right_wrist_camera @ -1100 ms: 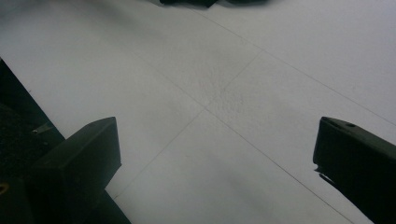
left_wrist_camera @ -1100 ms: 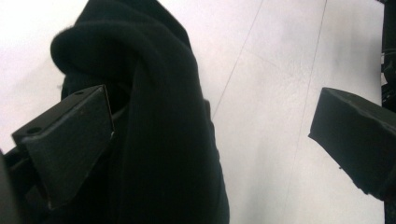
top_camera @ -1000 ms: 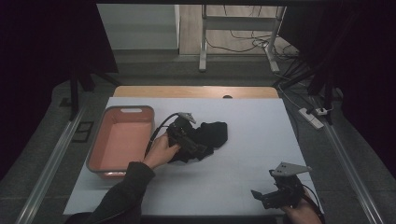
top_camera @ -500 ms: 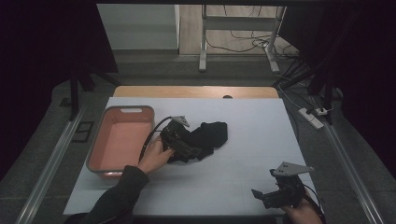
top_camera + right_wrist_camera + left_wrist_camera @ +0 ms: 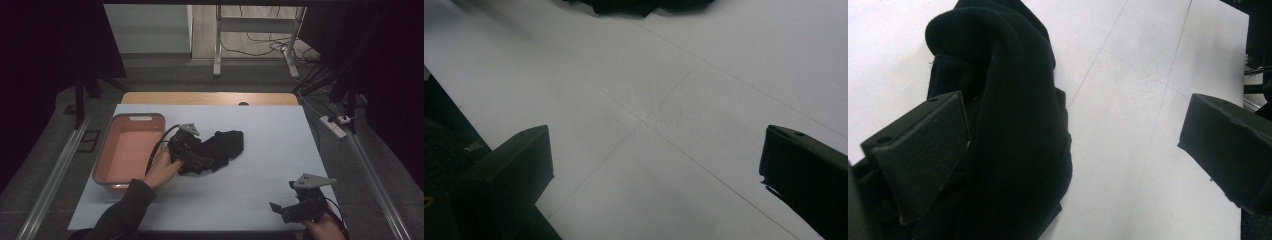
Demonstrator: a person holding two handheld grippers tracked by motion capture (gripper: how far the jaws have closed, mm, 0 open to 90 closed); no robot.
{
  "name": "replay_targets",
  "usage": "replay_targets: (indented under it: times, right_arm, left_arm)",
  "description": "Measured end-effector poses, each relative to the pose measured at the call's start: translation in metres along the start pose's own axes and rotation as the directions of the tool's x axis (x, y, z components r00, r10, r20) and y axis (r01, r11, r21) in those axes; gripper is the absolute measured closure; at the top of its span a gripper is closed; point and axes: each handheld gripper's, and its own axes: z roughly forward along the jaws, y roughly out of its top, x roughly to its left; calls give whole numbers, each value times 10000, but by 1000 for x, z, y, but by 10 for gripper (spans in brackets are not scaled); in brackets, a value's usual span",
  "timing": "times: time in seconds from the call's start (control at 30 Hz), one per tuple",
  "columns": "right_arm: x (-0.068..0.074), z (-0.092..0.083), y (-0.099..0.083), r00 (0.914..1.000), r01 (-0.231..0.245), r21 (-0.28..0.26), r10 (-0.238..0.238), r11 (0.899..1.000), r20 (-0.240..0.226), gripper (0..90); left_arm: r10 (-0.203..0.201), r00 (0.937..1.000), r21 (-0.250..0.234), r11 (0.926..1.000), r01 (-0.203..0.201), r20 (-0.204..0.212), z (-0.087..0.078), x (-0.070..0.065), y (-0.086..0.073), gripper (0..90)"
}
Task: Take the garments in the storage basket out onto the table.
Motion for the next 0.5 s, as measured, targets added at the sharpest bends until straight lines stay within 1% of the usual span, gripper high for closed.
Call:
replay_targets:
  times: [0.23, 0.37, 0.5]
  right_arm:
    - [-1, 0, 0, 10000, -60, -61, 60, 10000, 6, 6]
    - [-1, 0, 0, 9999, -110, -98, 111, 9999, 4, 6]
    - [-1, 0, 0, 9999, -113, -94, 113, 9999, 0, 6]
  left_arm:
    - [-104, 9998, -229, 9997, 108, 167, -6, -4, -3, 0]
    - [-159, 9995, -464, 9988, 173, 288, -11, -8, -4, 1]
    - [-34, 9997, -413, 9991, 44, 253, -14, -11, -4, 2]
